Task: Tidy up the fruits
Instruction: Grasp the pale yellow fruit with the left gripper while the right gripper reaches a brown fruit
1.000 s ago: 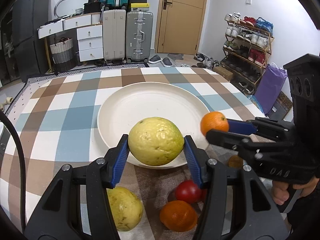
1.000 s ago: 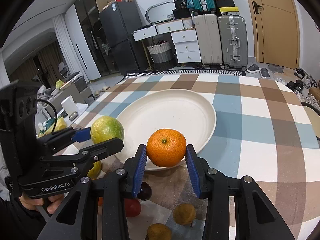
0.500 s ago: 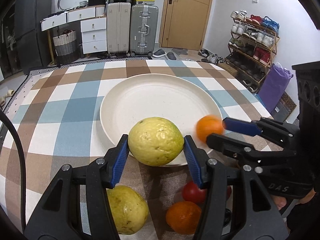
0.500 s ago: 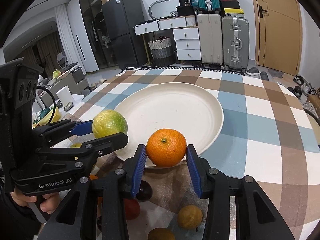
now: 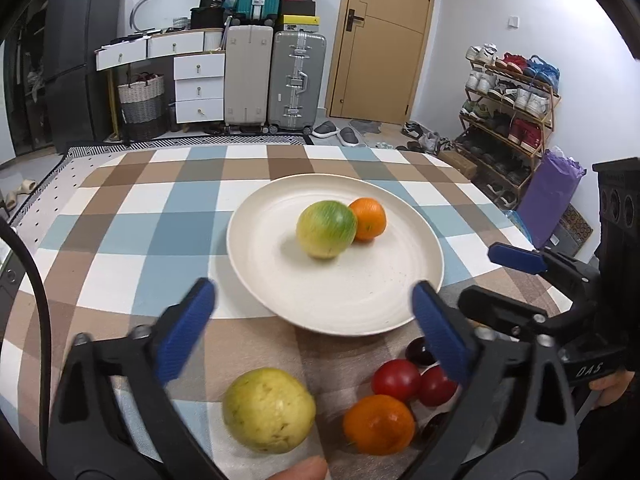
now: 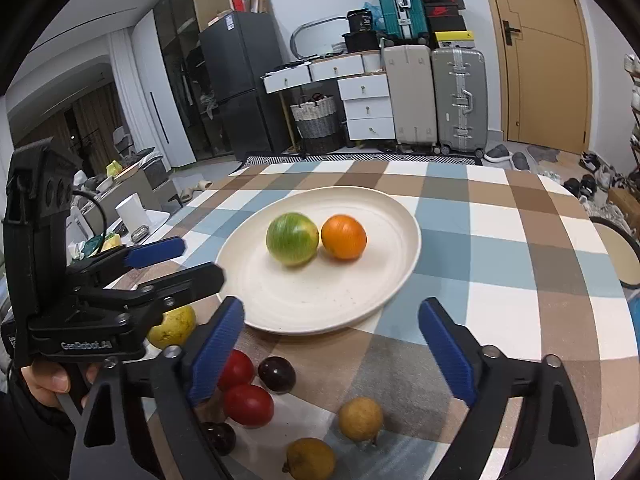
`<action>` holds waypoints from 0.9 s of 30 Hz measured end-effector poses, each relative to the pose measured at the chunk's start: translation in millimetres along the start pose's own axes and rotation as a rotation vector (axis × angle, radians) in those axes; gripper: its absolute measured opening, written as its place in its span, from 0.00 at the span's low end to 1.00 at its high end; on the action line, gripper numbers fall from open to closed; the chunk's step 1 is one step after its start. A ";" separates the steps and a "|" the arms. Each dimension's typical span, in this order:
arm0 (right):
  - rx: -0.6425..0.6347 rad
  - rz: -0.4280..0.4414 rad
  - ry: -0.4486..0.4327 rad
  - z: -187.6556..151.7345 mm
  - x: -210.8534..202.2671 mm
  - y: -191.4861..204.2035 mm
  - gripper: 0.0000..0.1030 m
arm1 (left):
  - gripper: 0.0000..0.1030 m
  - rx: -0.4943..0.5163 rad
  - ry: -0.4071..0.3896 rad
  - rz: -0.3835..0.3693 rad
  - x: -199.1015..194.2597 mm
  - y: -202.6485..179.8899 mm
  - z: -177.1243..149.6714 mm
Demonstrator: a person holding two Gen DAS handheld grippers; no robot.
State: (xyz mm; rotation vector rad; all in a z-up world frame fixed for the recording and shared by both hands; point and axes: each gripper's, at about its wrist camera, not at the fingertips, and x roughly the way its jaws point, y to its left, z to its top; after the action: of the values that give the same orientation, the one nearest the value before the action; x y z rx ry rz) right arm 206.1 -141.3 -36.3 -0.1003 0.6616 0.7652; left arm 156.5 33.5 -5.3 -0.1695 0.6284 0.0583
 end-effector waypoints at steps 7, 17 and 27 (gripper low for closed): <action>0.020 0.000 0.008 0.8 -2.1 -8.2 1.00 | 0.99 -0.022 -0.017 0.006 -13.0 10.3 2.3; 0.000 -0.010 0.067 -2.8 1.9 -5.4 1.00 | 0.99 -0.018 0.003 0.027 -14.1 13.3 -3.9; -0.024 -0.016 0.133 -6.4 2.6 -6.2 1.00 | 0.99 0.002 0.014 0.053 -22.5 17.4 -18.5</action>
State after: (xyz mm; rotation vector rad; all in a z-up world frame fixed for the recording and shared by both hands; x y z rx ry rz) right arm 208.3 -146.2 -43.9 -0.1789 0.7771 0.7561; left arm 125.8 47.4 -9.2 -0.1519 0.6473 0.1078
